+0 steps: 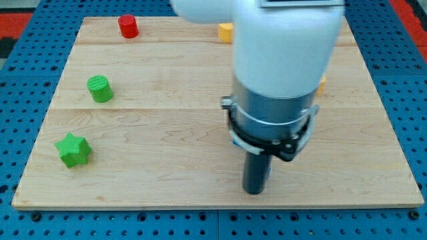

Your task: Slide the blue triangle vertical to the yellow hexagon

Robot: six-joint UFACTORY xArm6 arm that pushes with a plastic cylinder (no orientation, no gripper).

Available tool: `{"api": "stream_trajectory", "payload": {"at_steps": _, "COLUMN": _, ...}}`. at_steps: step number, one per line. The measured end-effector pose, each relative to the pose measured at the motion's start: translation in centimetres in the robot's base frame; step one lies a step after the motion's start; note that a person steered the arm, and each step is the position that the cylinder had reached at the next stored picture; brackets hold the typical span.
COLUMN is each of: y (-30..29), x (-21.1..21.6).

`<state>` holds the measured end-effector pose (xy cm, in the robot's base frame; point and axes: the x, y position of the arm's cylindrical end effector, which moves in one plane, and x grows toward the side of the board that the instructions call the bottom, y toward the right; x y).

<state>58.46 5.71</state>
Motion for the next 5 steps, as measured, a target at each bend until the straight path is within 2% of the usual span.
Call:
{"api": "stream_trajectory", "payload": {"at_steps": 2, "y": -3.5, "x": -4.7}}
{"api": "stream_trajectory", "payload": {"at_steps": 3, "y": -1.6, "x": -4.9}}
{"api": "stream_trajectory", "payload": {"at_steps": 5, "y": 6.6, "x": -4.9}}
